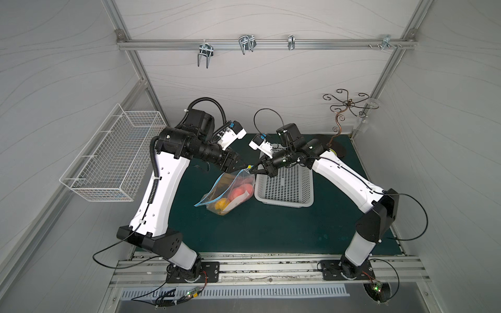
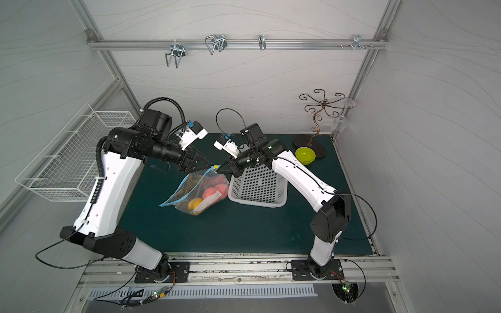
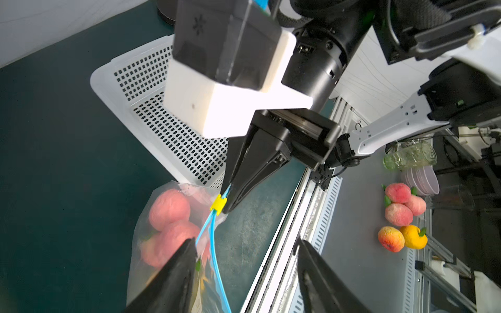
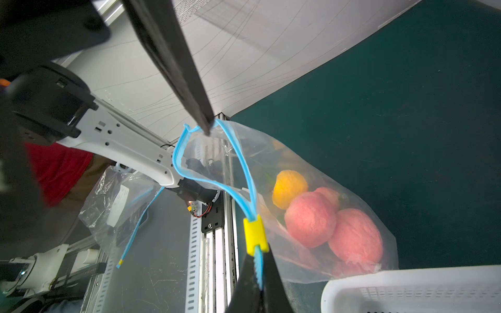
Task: Place the peach in a zip-top bag and seal the zipper
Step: Zip the zipper food storage bag at the center of the board.
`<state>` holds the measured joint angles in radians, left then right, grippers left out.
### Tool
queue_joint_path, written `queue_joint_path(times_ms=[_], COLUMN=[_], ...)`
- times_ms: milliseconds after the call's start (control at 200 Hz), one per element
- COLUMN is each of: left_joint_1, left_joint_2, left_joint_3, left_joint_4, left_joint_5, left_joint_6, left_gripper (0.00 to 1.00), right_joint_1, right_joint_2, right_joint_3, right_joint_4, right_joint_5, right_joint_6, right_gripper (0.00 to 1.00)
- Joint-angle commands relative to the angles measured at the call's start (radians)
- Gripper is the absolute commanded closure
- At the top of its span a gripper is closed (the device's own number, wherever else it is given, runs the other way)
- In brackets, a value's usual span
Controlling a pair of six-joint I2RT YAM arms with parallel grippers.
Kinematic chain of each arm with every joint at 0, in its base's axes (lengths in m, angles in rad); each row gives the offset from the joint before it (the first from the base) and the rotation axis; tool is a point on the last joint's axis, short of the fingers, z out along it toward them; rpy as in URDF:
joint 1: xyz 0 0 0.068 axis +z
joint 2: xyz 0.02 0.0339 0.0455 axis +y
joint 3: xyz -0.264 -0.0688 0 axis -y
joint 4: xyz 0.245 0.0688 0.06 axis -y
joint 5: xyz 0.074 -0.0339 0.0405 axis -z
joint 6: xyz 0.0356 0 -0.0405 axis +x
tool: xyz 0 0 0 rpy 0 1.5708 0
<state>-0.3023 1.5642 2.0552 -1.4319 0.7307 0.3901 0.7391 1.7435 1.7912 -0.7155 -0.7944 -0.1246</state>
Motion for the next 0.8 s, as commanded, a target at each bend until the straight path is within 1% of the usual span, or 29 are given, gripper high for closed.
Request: queue_joint_path(times_ms=[0,95,115,180,265,385,515,685,795], left_joint_1=[-0.006,-0.006,-0.006,-0.006,-0.006,-0.009,-0.013,-0.026,-0.034], left_joint_2=[0.030,0.040,0.041,0.044,0.048,0.053,0.050,0.057,0.063], left_joint_3=[-0.005,-0.022,-0.025,-0.033,-0.045,-0.065,-0.082,-0.092,-0.091], left_joint_4=[-0.009,0.001,0.004,0.010,0.016,0.017,0.017,0.014,0.004], left_joint_5=[0.071,0.067,0.066,0.067,0.077,0.104,0.123,0.126,0.133], left_joint_6=[0.061,0.061,0.061,0.061,0.062,0.069,0.075,0.079,0.087], left_gripper=[0.46,0.53,0.54,0.58,0.61,0.61,0.66,0.69,0.80], right_joint_1=[-0.001,-0.001,-0.001,-0.003,-0.004,-0.005,-0.008,-0.009,-0.011], right_joint_2=[-0.031,-0.044,-0.048,-0.058,-0.065,-0.064,-0.053,-0.045,-0.042], right_joint_3=[-0.011,-0.029,-0.031,-0.044,-0.049,-0.043,-0.032,-0.022,-0.018], right_joint_4=[0.007,0.031,0.036,0.051,0.055,0.060,0.064,0.068,0.068], right_joint_5=[-0.083,-0.104,-0.109,-0.114,-0.124,-0.114,-0.109,-0.110,-0.108], right_joint_6=[-0.035,-0.035,-0.065,-0.070,-0.081,-0.087,-0.086,-0.088,-0.089], right_gripper=[1.00,1.00,1.00,1.00,1.00,1.00,1.00,1.00,1.00])
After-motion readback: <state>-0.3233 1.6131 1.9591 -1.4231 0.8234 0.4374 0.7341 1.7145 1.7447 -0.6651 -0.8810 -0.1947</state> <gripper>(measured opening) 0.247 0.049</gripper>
